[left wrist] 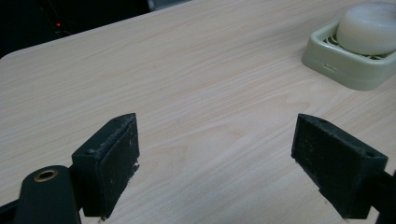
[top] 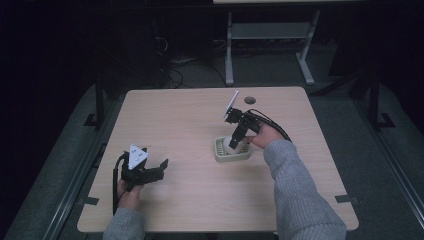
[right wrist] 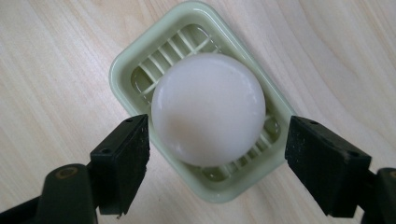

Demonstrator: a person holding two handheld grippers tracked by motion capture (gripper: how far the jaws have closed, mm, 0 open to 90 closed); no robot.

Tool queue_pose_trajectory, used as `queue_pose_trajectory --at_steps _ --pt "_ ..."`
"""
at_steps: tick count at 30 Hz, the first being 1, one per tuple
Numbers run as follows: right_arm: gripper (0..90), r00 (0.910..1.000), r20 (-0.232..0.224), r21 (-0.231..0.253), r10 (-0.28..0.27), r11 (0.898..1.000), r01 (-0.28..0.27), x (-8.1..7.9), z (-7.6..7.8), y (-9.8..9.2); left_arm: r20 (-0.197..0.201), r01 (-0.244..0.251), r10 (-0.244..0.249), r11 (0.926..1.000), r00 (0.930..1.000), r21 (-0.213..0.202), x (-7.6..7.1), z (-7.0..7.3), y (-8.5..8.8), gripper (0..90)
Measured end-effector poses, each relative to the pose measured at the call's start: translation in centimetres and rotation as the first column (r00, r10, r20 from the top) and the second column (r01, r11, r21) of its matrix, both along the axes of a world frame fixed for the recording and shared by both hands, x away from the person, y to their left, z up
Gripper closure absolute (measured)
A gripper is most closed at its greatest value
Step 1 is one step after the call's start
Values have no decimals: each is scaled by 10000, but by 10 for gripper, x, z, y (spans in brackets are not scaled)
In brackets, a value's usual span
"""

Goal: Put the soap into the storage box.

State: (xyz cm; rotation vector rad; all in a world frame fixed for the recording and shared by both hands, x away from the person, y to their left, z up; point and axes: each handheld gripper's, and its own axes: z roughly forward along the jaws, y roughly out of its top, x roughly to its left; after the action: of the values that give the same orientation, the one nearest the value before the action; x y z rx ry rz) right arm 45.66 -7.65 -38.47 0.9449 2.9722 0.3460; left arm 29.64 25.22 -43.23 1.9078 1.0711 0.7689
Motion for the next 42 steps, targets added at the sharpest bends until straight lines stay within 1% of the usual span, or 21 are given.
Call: queue_pose_trajectory --at_steps 2,5,12,16,21,22,23,25,27,32,36,42 --pt "213 10000 42 15 21 10000 -21 -1 1 -3 34 -33 33 10000 10000 -93 0 0 -1 148" --pt "211 10000 -14 47 -75 10000 75 -3 3 -7 33 -45 46 10000 10000 -89 0 0 0 148" --pt "207 10000 67 79 -16 10000 15 -8 5 -15 56 -50 50 9999 10000 -131 0 -1 -1 148" --pt "205 10000 79 124 -61 9999 60 -12 7 -18 42 -53 53 9999 10000 -129 0 -1 -1 148" --pt "207 9999 54 71 -130 9999 130 -16 8 -22 64 -57 58 9999 10000 -136 0 -1 -1 148" --pt "208 9999 72 126 -120 9998 119 -17 8 -24 70 -62 63 9999 10000 -141 0 -1 -1 148" --pt "207 9999 15 96 -149 9998 149 -17 8 -25 65 -57 58 9999 10000 -135 0 -1 -1 148" --pt "207 9999 62 8 -103 9999 103 -19 8 -26 56 -36 37 9999 10000 -118 0 -1 -1 148" --pt "208 9998 74 128 -171 9998 170 -21 8 -28 42 -39 39 9999 10000 -115 0 -1 -1 148" --pt "209 9997 54 124 -242 9996 241 -24 8 -34 60 -46 46 9999 10000 -115 0 -1 -1 148" --pt "210 9998 118 199 -177 9996 175 -26 8 -38 67 -45 45 9999 10000 -118 0 -1 -1 148" --pt "212 9996 125 296 -271 9992 267 -32 8 -44 68 -59 60 9999 10000 -106 0 -1 -1 148"
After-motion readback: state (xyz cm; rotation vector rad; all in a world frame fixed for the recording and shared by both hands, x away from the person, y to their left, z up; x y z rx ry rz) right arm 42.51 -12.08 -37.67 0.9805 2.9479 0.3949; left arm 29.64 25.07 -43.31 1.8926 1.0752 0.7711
